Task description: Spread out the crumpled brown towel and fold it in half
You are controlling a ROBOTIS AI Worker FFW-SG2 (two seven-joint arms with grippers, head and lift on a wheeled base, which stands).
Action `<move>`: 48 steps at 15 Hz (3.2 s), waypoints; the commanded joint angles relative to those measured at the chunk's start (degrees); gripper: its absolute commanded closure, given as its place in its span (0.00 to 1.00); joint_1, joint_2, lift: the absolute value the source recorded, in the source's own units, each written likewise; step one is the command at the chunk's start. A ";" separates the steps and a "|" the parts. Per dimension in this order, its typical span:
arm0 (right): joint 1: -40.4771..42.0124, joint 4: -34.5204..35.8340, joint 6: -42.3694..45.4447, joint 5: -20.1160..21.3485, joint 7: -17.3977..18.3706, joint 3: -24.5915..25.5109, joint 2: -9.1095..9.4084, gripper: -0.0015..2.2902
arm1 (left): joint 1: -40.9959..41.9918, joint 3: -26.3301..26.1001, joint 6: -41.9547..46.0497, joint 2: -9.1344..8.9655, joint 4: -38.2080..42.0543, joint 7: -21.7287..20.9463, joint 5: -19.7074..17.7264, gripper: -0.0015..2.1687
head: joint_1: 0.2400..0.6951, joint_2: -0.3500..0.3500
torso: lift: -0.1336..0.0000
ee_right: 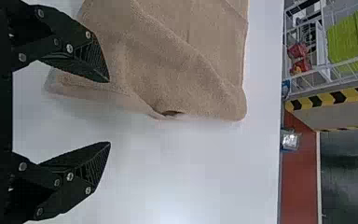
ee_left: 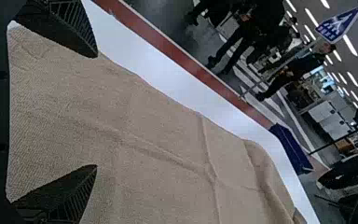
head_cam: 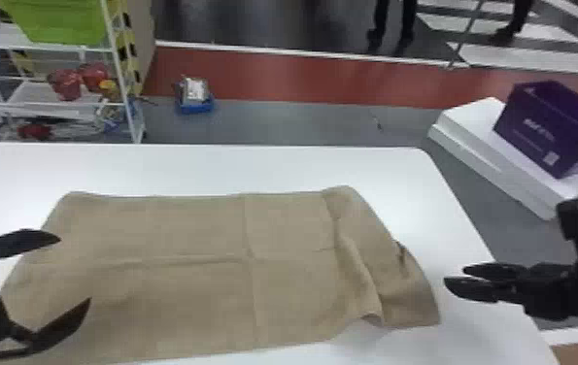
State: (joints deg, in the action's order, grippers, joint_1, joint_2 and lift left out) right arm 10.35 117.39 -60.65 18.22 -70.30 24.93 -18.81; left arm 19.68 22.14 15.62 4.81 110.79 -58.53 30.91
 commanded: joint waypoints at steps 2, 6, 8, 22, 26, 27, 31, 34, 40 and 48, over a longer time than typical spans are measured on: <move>-1.21 -4.89 2.15 0.50 1.13 -0.85 -0.52 0.22 | 0.00 -0.08 0.06 -0.15 -0.05 0.25 -0.94 0.02 | 1.00 0.23 | 0.08; -2.35 -7.35 3.03 2.00 3.07 -4.71 -0.17 0.22 | -0.17 0.36 -0.11 -0.51 0.04 0.25 -3.58 0.02 | 1.00 0.23 | 0.08; -3.14 -7.61 3.03 2.00 3.16 -5.68 0.36 0.22 | -0.17 0.45 -0.11 -0.51 -0.05 0.25 -3.76 0.02 | 1.00 0.24 | 0.08; 6.18 5.57 11.11 -6.62 -8.02 12.86 1.15 0.74 | -1.05 2.12 1.12 0.28 -2.51 0.34 -4.46 0.02 | 1.00 0.28 | 0.08; 11.10 0.38 22.71 0.77 -8.02 14.27 1.32 0.73 | -1.76 1.76 1.12 0.37 -3.74 0.34 -4.19 0.02 | 1.00 0.18 | 0.08; 11.36 -0.67 24.82 3.14 -8.02 13.22 1.59 0.68 | -1.84 1.59 1.12 0.37 -3.83 0.34 -4.11 0.02 | 1.00 0.16 | 0.08; 9.69 -0.06 22.54 -2.22 -8.02 14.09 1.85 0.09 | -1.84 1.76 1.12 0.28 -3.74 0.34 -4.02 0.02 | 1.00 0.11 | 0.08; 5.91 -1.64 15.68 -4.42 -4.67 13.22 1.85 0.09 | -1.58 2.03 1.82 0.46 -4.00 0.34 -4.19 0.02 | 1.00 0.14 | 0.08; -3.49 -9.72 10.94 -0.90 5.70 4.34 2.11 0.09 | -1.49 1.85 2.88 0.37 -4.09 0.34 -4.19 0.02 | 1.00 0.15 | 0.08; -4.46 -9.72 10.94 -0.11 6.50 3.37 2.20 0.09 | -2.02 0.89 2.88 0.37 -4.53 1.05 -4.11 0.02 | 1.00 0.19 | 0.08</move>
State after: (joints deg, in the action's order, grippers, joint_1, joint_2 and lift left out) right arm 6.12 107.74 -49.72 18.09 -63.92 28.43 -16.56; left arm 17.85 23.29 18.49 5.18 106.46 -57.49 26.74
